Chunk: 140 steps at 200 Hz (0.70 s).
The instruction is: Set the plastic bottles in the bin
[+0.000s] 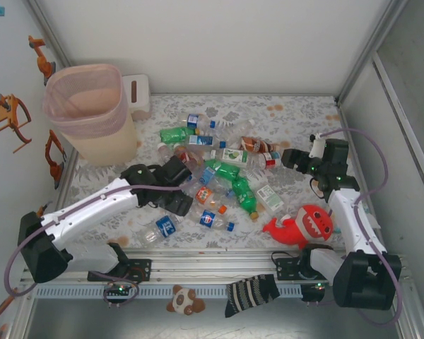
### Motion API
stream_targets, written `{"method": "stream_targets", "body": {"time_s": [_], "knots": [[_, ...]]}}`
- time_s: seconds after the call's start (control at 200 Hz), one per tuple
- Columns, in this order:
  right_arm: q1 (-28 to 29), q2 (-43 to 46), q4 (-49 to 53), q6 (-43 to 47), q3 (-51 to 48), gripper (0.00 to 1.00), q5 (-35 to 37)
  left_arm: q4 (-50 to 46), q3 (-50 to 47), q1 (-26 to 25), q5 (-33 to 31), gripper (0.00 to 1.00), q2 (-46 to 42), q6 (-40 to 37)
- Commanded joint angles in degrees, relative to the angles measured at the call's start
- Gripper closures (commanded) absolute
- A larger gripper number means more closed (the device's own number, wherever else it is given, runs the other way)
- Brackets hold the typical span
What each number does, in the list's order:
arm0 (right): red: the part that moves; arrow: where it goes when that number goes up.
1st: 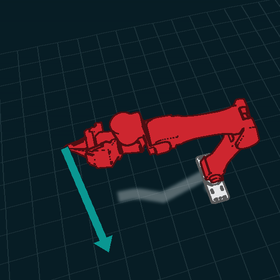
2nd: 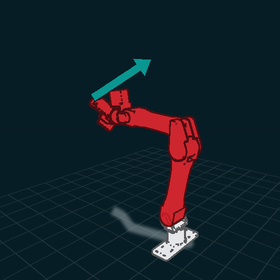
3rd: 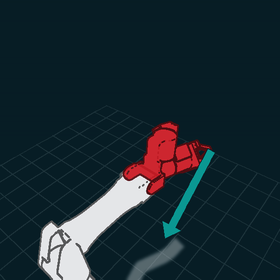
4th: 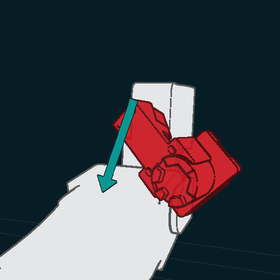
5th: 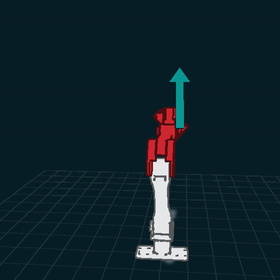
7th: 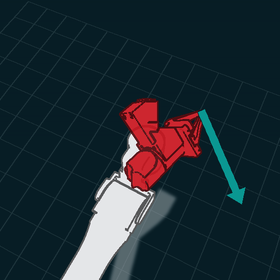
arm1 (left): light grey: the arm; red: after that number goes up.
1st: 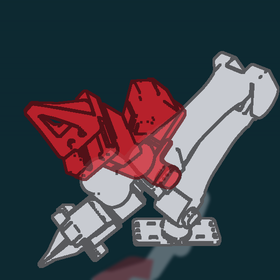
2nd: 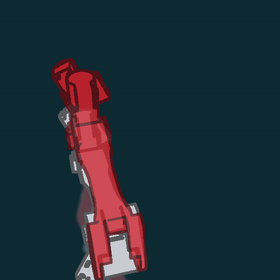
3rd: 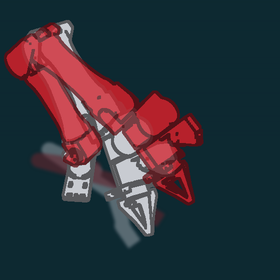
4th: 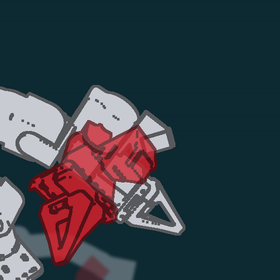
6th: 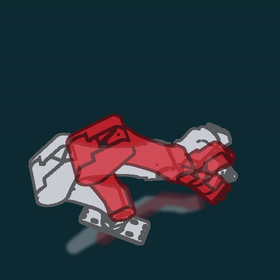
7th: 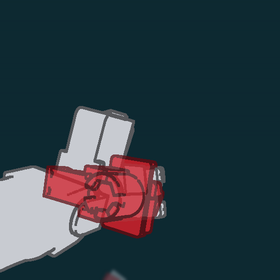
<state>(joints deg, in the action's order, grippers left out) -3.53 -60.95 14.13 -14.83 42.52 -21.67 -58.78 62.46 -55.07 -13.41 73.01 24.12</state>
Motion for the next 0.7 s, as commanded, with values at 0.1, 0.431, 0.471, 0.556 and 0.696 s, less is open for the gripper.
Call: {"method": "stream_targets", "body": {"time_s": [0.1, 0.431, 0.471, 0.556, 0.696], "knots": [[0.37, -0.32, 1.01, -0.72, 2.22, 0.13, -1.35, -6.44, -3.16, -4.28, -1.91, 0.08, 2.62, 15.28], [0.42, -0.09, 0.88, -0.83, 1.86, 0.14, -2.05, -1.13, -12.46, -4.86, 1.04, 0.08, -0.72, 25.05], [0.38, -0.14, 1.05, -0.82, 1.86, 0.14, -2.06, -0.5, -13.47, -4.76, 1.06, 0.08, -1.02, 25.52], [0.39, 0.04, 1.22, -0.8, 1.77, 0.14, -2.04, 1.16, -15.56, -4.77, 1.12, 0.06, -1.57, 26.1], [0.4, 0.03, 1.49, -0.8, 1.84, 0.14, -2.04, 3.1, -17.78, -4.74, 1.7, 0.04, -1.15, 26.33]]}}
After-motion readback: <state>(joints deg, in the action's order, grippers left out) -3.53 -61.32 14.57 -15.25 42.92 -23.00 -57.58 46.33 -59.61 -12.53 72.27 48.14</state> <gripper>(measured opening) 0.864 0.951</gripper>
